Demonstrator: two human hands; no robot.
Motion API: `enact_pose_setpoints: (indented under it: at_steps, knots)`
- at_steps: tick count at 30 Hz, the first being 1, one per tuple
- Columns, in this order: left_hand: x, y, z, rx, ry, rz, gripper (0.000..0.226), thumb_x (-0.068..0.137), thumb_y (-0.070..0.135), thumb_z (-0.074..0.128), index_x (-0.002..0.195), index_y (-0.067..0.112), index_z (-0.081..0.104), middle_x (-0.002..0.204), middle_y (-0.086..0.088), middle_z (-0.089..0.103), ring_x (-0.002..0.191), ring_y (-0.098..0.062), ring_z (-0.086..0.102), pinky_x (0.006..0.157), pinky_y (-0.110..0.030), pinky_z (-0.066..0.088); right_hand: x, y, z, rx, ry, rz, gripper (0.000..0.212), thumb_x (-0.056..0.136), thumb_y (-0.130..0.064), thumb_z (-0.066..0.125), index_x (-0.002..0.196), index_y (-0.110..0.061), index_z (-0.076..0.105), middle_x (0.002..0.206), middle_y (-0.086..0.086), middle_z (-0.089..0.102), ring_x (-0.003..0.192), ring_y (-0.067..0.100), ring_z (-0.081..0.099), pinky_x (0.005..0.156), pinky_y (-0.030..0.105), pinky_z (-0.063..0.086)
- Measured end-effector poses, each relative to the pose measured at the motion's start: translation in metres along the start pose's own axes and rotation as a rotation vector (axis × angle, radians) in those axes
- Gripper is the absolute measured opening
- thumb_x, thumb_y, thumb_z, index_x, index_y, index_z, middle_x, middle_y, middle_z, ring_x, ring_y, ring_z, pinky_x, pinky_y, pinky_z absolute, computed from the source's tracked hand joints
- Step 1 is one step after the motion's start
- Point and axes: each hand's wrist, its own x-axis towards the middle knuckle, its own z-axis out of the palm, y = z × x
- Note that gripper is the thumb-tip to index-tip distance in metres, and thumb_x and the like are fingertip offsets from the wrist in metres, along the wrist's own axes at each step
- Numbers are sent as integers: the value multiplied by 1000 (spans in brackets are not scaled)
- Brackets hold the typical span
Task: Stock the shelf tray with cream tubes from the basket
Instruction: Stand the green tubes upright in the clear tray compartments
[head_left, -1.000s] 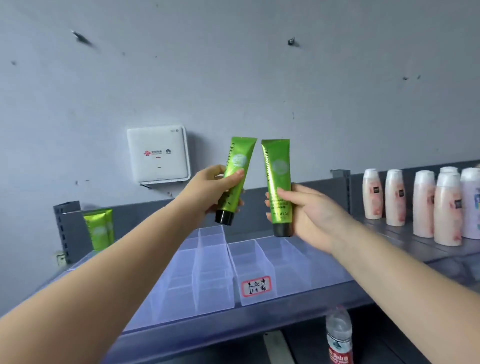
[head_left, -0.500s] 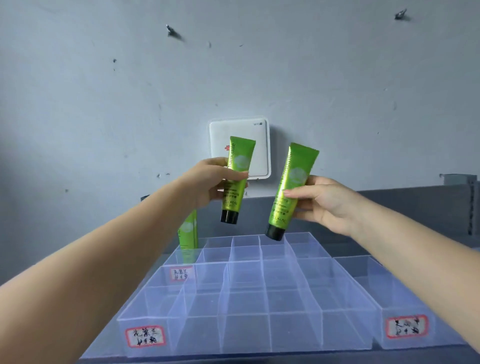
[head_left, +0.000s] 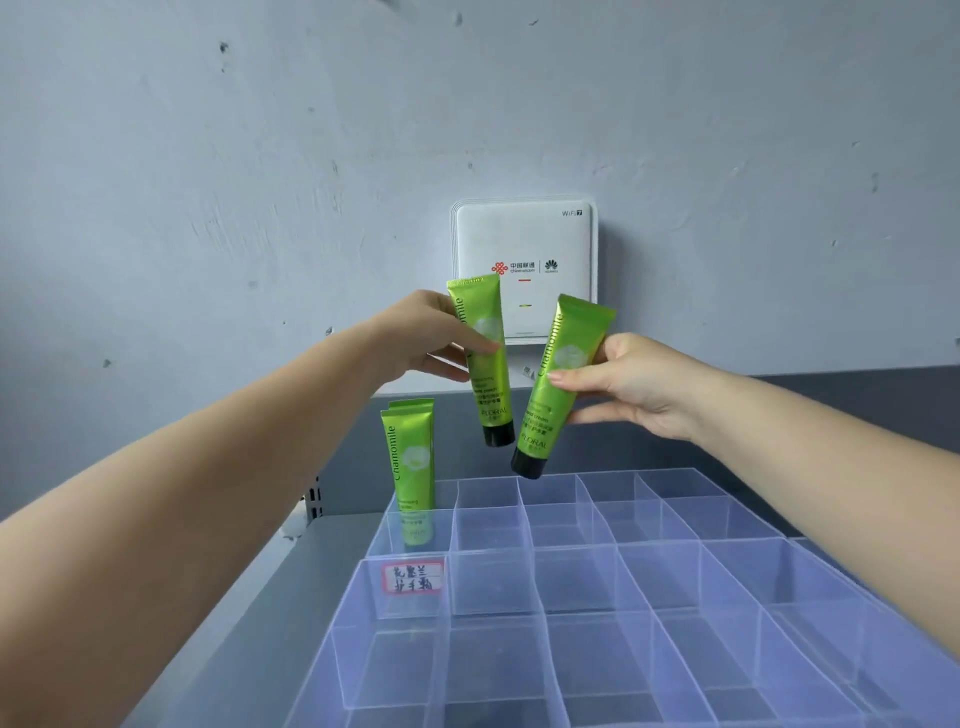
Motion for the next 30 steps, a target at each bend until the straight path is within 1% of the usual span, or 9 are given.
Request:
enact_pose_setpoints:
  at_steps: [3, 6, 11, 15, 18, 19, 24, 26, 30]
  knots:
    - [13, -12, -4, 45, -25, -45, 18, 78, -1, 71, 93, 0, 61, 98, -19, 68, 87, -31, 66, 73, -35, 58, 14, 8, 9, -53, 29, 7, 16, 83, -2, 66, 99, -6, 61, 91, 4, 68, 80, 14, 67, 64, 26, 59]
    - [23, -24, -7, 88, -58, -70, 14, 77, 0, 72, 85, 1, 60, 85, -16, 69, 76, -28, 64, 71, -34, 58, 24, 16, 16, -82, 40, 14, 16, 82, -3, 67, 97, -7, 62, 88, 3, 69, 78, 13, 67, 62, 24, 59]
    - [36, -38, -12, 167, -105, -49, 18, 73, 1, 76, 84, 4, 61, 86, -14, 69, 75, -23, 65, 78, -35, 58, 37, 27, 22, -179, 74, 6, 28, 79, -6, 72, 105, -6, 63, 97, 5, 70, 88, 16, 68, 71, 28, 59]
    - [45, -43, -11, 248, -125, -51, 37, 71, 5, 79, 103, -3, 63, 95, -18, 69, 73, -20, 67, 81, -33, 58, 43, 36, 23, -197, 70, 15, 30, 80, -6, 71, 109, -4, 63, 103, 8, 70, 95, 19, 67, 78, 31, 58]
    - [47, -47, -9, 310, -188, -77, 20, 73, 4, 76, 90, 1, 67, 103, -17, 70, 95, -29, 68, 94, -34, 52, 44, 42, 26, -242, 27, 41, 20, 82, -7, 70, 100, -10, 63, 94, 4, 70, 87, 13, 66, 72, 27, 58]
    - [47, -49, -9, 334, -213, -83, 14, 74, 3, 76, 85, 4, 68, 102, -17, 71, 97, -30, 68, 95, -34, 51, 43, 44, 27, -259, 11, 53, 17, 82, -8, 70, 97, -11, 63, 91, 2, 69, 85, 11, 66, 70, 25, 57]
    - [50, -52, -8, 532, -253, -76, 11, 72, 12, 79, 75, 12, 68, 83, -7, 73, 70, -14, 68, 89, -24, 50, 43, 53, 34, -325, -45, 82, 13, 81, -5, 70, 88, -14, 64, 83, -1, 69, 77, 9, 64, 65, 20, 55]
    - [49, -52, -7, 601, -271, -81, 10, 72, 15, 79, 74, 15, 69, 83, -8, 74, 67, -10, 68, 84, -23, 50, 42, 57, 37, -369, -67, 98, 16, 80, -5, 71, 94, -10, 66, 85, 2, 70, 78, 12, 65, 69, 22, 55]
    - [47, -53, -7, 693, -319, -97, 11, 75, 13, 73, 67, 19, 71, 77, -6, 74, 70, -13, 67, 82, -32, 54, 40, 62, 43, -401, -104, 116, 23, 79, -5, 72, 101, -8, 67, 98, 10, 72, 89, 18, 66, 79, 30, 55]
